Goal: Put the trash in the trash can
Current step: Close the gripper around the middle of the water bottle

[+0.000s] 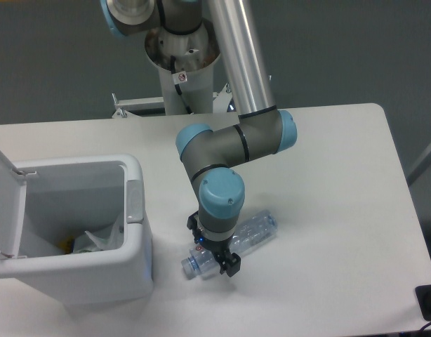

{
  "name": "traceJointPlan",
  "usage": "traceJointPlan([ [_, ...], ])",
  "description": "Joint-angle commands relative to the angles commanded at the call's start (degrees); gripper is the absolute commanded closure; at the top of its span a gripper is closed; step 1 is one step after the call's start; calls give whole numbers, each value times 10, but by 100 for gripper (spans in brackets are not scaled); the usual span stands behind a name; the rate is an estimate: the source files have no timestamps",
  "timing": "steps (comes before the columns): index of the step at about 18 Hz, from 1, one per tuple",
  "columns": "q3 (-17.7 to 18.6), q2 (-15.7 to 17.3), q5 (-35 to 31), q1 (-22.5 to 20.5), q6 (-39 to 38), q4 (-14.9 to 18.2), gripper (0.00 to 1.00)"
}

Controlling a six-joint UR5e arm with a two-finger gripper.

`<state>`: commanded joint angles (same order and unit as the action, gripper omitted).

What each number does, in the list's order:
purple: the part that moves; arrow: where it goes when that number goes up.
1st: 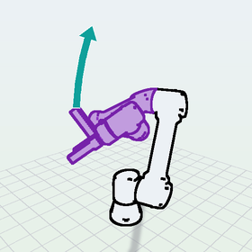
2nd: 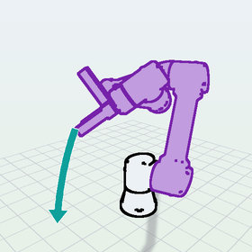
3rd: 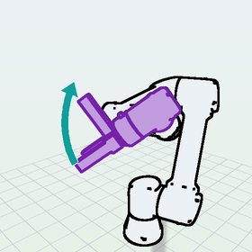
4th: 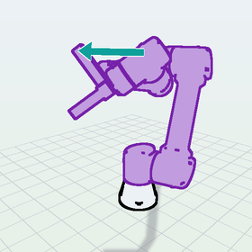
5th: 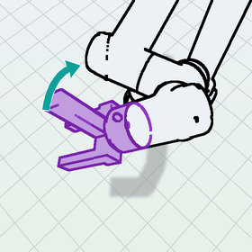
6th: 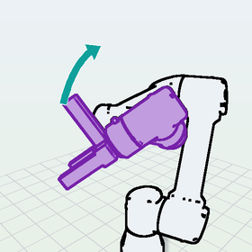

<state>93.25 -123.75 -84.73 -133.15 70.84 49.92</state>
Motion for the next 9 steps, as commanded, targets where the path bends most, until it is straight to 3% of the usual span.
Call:
traceJointPlan([
  [9, -2, 2, 0, 0, -3, 0, 30],
])
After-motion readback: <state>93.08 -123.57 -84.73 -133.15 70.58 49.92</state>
